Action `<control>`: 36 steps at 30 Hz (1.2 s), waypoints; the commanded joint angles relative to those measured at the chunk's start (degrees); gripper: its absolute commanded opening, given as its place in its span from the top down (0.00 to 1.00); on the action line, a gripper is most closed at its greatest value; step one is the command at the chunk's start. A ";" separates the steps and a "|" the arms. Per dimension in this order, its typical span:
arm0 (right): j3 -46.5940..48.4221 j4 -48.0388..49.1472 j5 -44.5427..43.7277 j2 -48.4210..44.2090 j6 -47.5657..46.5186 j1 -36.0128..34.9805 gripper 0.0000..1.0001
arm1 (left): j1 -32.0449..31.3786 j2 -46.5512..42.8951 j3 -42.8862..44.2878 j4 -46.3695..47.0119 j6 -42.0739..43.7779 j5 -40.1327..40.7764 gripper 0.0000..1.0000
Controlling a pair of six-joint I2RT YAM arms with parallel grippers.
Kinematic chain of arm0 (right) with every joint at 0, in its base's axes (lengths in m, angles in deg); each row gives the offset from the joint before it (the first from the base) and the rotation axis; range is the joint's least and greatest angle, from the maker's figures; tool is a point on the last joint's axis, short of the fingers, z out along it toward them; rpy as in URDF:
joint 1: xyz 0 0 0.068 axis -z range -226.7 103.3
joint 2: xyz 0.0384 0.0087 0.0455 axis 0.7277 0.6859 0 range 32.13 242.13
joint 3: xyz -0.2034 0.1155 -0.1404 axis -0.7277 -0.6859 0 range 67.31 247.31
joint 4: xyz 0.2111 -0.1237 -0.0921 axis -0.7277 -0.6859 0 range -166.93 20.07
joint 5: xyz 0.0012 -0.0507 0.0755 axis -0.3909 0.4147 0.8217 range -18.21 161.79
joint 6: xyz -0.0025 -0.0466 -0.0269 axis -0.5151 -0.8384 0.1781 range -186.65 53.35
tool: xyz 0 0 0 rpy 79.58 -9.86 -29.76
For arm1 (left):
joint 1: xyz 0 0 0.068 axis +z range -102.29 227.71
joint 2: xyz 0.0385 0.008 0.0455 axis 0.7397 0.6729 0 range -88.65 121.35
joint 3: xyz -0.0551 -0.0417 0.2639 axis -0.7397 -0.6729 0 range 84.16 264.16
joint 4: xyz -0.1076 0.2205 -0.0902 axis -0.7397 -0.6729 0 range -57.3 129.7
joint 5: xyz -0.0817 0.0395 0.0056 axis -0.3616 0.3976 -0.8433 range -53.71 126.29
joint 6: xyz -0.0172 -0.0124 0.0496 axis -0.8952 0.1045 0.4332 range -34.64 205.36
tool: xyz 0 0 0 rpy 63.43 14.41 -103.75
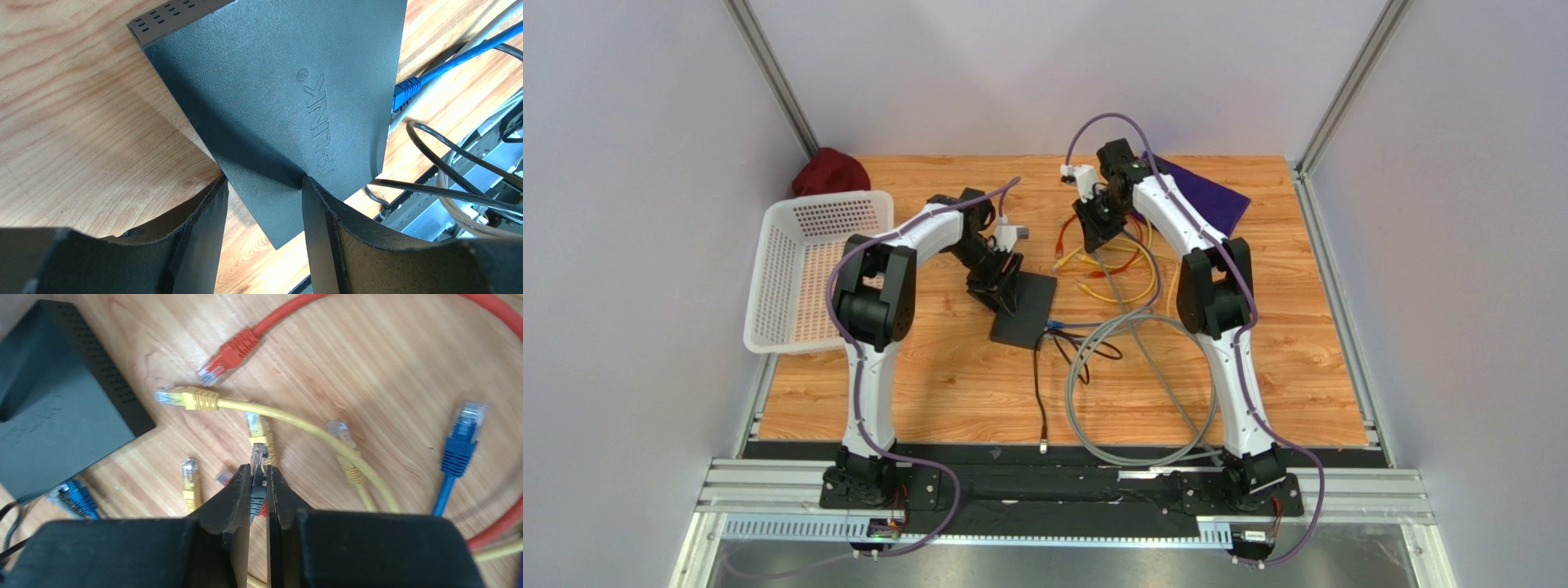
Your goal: Pull the plug from the switch port
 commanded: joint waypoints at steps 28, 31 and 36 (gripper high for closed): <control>-19.40 19.63 -10.43 -16.57 13.85 -1.28 0.31 | -1.51 1.68 -0.30 1.47 1.98 1.31 0.44; -24.34 16.73 -7.96 -19.56 15.08 -1.99 0.21 | -1.51 2.04 0.14 1.30 1.98 1.23 0.44; -30.25 13.65 -2.51 -21.33 14.73 -2.43 0.23 | -1.51 2.30 0.05 1.30 1.80 1.31 0.43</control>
